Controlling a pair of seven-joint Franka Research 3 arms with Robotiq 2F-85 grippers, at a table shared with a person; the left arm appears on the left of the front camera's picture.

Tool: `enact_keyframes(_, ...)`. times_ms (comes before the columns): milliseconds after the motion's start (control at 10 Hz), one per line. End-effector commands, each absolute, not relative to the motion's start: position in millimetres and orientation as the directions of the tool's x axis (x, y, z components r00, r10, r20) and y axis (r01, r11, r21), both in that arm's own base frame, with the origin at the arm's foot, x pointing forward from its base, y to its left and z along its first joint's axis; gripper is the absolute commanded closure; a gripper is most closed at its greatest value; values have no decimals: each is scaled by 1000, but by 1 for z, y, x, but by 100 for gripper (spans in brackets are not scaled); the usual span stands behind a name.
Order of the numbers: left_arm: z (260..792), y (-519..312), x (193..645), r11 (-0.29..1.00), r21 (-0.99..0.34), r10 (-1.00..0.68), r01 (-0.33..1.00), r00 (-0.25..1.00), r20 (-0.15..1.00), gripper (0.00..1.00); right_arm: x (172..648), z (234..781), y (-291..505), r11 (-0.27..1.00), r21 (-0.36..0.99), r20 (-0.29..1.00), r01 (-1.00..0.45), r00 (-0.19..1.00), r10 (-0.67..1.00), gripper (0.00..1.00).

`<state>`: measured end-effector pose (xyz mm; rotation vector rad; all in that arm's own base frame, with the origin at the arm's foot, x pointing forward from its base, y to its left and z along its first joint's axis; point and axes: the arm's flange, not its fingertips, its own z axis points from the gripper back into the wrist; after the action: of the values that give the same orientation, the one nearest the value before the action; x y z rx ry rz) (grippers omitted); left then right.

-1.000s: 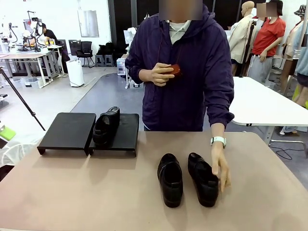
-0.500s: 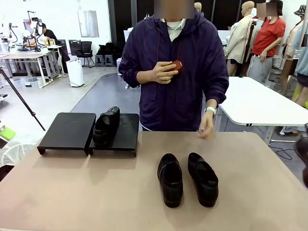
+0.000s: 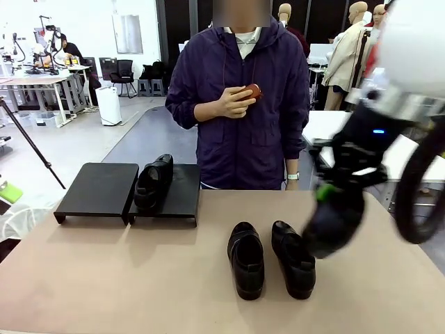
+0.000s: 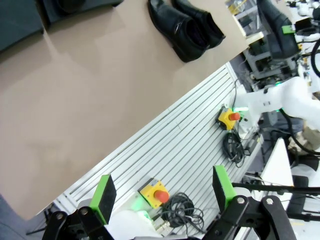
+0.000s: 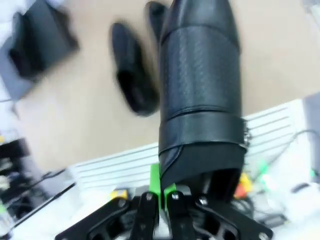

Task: Organize the shoes by placing them on the stand.
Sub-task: Pick up one Shoe and place it in the middle of the table.

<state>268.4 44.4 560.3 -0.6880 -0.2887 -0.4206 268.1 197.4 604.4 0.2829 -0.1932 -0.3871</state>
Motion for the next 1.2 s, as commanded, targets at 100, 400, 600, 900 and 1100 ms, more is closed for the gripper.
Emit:
enact_keyframes(100, 561, 45, 270, 676, -556, -280, 483, 866, 413, 0, 299, 586, 302, 931, 297, 151, 212, 952, -265, 100)
enact_keyframes(400, 561, 45, 270, 676, -556, -280, 483, 866, 413, 0, 311, 556, 382, 966, 259, 145, -6, 989, -33, 100)
enact_keyframes(600, 561, 45, 270, 676, -556, -280, 483, 866, 413, 0, 331, 518, 396, 973, 175, 111, -154, 984, 136, 100)
enact_keyframes(900, 561, 45, 270, 676, -556, -280, 483, 866, 413, 0, 302, 534, 389, 966, 260, 116, -11, 993, -20, 100)
enact_keyframes(1100, 561, 45, 270, 676, -556, -280, 483, 866, 413, 0, 314, 524, 394, 969, 241, 97, -49, 995, 26, 100)
